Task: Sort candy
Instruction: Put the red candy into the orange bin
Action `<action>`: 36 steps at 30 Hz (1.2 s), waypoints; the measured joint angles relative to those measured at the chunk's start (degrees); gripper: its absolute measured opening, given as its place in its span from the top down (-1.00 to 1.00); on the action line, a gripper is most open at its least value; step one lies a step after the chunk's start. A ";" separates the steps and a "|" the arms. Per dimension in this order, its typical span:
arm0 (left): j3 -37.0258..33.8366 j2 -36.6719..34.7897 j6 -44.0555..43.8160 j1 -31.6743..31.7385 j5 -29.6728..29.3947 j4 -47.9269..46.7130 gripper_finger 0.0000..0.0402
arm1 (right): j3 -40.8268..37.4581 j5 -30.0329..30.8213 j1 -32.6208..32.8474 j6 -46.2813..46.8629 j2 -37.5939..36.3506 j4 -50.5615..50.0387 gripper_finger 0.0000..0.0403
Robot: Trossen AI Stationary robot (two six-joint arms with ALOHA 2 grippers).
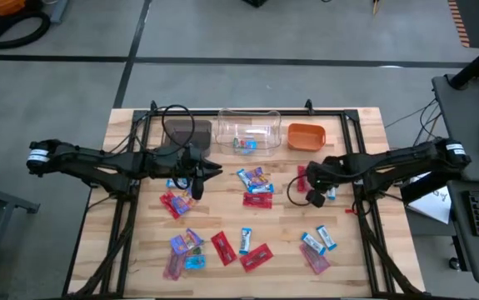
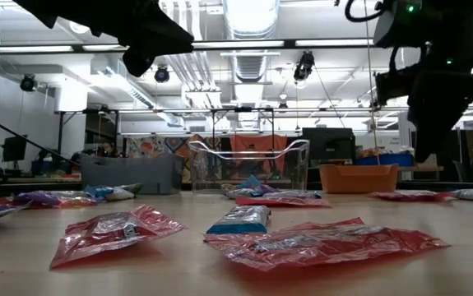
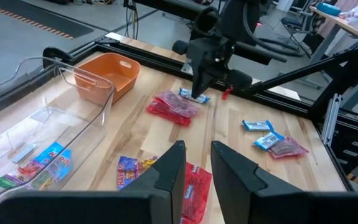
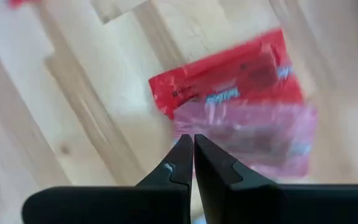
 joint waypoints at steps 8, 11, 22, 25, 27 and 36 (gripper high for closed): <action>0.00 0.02 0.36 -0.02 0.02 0.17 0.70 | 0.81 -6.72 -0.12 -8.62 3.99 0.22 0.85; 0.00 0.02 0.87 -0.02 0.02 0.16 0.70 | 2.34 -4.84 -0.46 -1.79 7.33 0.16 0.72; -0.02 0.02 2.16 -0.19 0.07 -0.26 0.70 | 11.57 -4.07 -6.18 14.89 19.26 -10.97 0.22; -0.02 0.02 2.16 -0.20 0.11 -0.64 0.70 | 11.80 -4.27 -7.71 17.44 21.43 -12.14 0.13; -0.02 0.02 2.16 -0.20 0.11 -0.61 0.70 | 11.74 -3.86 -8.48 20.39 22.34 -12.06 0.08; 0.69 0.01 4.58 -0.20 0.09 -0.34 0.71 | 11.34 2.15 -7.65 41.20 19.01 -13.81 0.04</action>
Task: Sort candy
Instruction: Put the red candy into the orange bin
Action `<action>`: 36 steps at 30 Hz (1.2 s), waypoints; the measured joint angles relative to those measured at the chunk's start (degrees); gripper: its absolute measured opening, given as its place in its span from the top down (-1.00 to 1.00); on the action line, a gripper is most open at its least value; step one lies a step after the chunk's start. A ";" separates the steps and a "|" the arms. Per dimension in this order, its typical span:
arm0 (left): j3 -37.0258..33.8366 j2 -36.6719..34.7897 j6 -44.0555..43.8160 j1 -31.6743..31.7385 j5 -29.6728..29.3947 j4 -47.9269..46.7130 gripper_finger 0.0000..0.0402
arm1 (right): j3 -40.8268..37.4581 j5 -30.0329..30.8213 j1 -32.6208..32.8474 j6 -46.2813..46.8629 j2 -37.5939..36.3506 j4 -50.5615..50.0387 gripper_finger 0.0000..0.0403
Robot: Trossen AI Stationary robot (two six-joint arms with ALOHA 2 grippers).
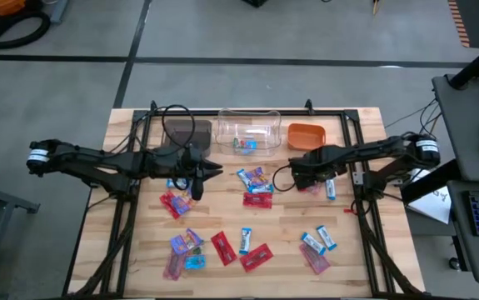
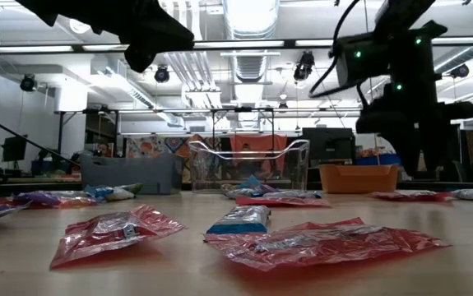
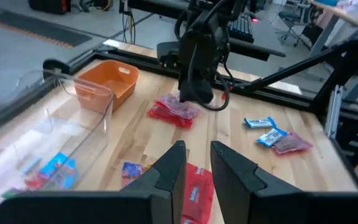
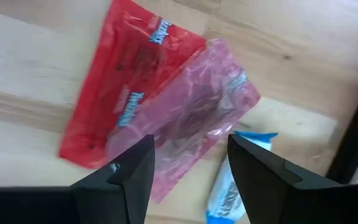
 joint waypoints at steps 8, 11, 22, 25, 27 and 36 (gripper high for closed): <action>1.41 -0.18 5.11 0.04 -0.08 -0.52 0.77 | -2.30 -0.16 -0.03 8.60 -4.36 2.81 0.04; 1.34 -0.19 5.22 0.04 -0.11 -1.31 0.78 | -3.23 -0.10 -0.03 9.91 -3.96 5.32 0.04; 1.36 -0.72 8.14 0.37 -3.06 -5.22 0.78 | -8.22 2.31 -0.03 13.74 0.44 12.52 0.04; 1.41 -0.81 8.16 0.41 -3.06 -5.68 0.78 | -9.76 2.15 -0.03 13.78 0.63 16.67 0.04; 1.41 -0.86 8.24 0.42 -3.06 -5.76 0.78 | -10.65 2.26 0.03 14.83 0.74 18.08 0.06; 1.43 -0.86 9.10 0.42 -3.06 -6.11 0.78 | -11.20 2.62 0.26 14.70 0.41 18.86 0.61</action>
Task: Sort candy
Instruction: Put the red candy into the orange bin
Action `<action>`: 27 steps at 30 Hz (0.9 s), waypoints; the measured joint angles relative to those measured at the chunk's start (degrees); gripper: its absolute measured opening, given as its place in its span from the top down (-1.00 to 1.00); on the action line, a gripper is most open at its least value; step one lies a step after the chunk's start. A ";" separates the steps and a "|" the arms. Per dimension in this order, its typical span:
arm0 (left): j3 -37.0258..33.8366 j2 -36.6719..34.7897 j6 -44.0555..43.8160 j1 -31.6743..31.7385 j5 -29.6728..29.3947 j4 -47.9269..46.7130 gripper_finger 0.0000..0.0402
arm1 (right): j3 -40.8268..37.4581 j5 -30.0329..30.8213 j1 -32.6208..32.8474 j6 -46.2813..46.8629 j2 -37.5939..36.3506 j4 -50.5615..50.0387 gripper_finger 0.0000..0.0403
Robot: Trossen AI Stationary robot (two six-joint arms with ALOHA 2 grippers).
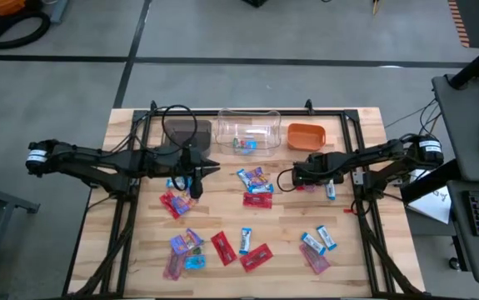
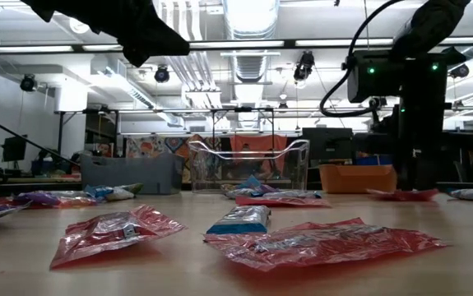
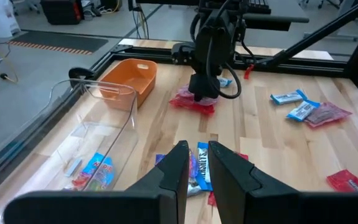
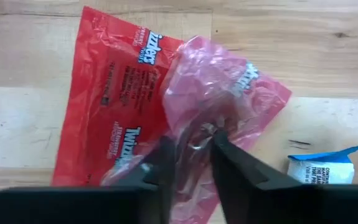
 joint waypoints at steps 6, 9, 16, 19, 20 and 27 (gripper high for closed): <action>0.02 0.02 -0.05 0.00 -0.10 0.00 0.78 | -0.03 0.11 0.12 -2.22 -0.44 0.09 0.93; 0.02 0.02 -0.07 0.00 -0.13 -0.01 0.78 | -0.15 -0.43 0.56 -2.73 -2.03 0.41 0.95; 0.02 0.02 -0.11 0.00 -0.15 -0.13 0.78 | -0.17 0.24 2.10 -3.75 -9.37 0.22 0.96; -0.01 0.07 -0.48 0.00 -0.15 -0.13 0.78 | -0.17 1.74 2.82 -3.85 -12.40 0.15 0.96; -0.04 0.07 -0.52 0.00 -0.15 -0.13 0.78 | -0.17 1.88 2.97 -4.02 -13.19 0.16 0.96; -0.07 0.09 -0.55 0.00 -0.13 -0.05 0.78 | -0.17 2.30 2.97 -2.76 -14.29 0.18 0.95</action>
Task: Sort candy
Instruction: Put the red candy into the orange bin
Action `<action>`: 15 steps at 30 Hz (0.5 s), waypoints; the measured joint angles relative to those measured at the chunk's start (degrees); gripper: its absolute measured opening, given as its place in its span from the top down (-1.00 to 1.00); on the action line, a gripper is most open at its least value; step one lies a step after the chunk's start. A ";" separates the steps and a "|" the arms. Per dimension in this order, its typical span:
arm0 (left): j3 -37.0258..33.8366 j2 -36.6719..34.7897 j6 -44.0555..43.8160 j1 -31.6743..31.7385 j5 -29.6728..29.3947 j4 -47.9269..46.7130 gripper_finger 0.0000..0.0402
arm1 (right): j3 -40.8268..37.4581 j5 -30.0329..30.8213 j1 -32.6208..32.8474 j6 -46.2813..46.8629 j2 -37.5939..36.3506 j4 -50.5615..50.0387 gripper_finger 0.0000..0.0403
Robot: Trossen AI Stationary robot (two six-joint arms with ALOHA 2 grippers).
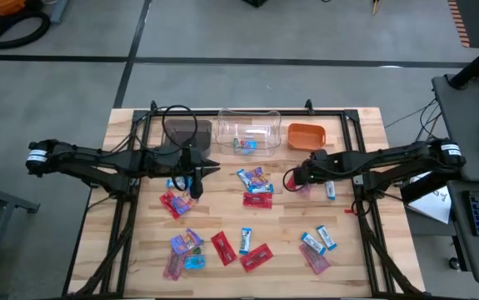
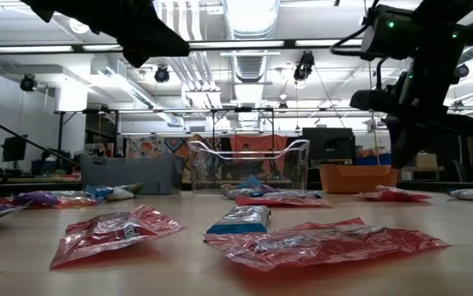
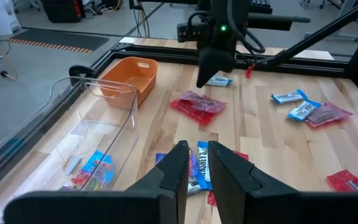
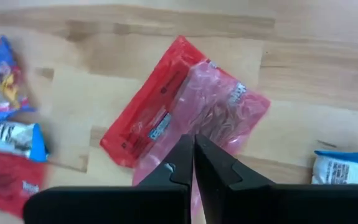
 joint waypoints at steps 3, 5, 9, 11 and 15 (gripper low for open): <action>0.00 0.00 -0.04 0.00 0.00 0.14 0.78 | 0.00 0.70 -0.26 -0.14 0.74 0.26 0.91; 0.00 0.02 -0.44 0.00 0.00 0.14 0.78 | 0.00 0.56 -0.24 -0.84 1.10 0.40 0.84; -0.02 0.02 -0.68 0.00 0.00 0.11 0.78 | 0.01 -0.58 -0.25 -0.98 1.30 1.59 0.59; -0.04 0.02 -0.68 0.00 0.02 0.09 0.78 | 0.02 -1.03 -0.24 -0.83 1.35 1.66 0.43; -0.04 0.02 -0.68 0.00 0.02 0.10 0.78 | 0.02 -1.03 -0.24 1.22 1.54 1.62 0.06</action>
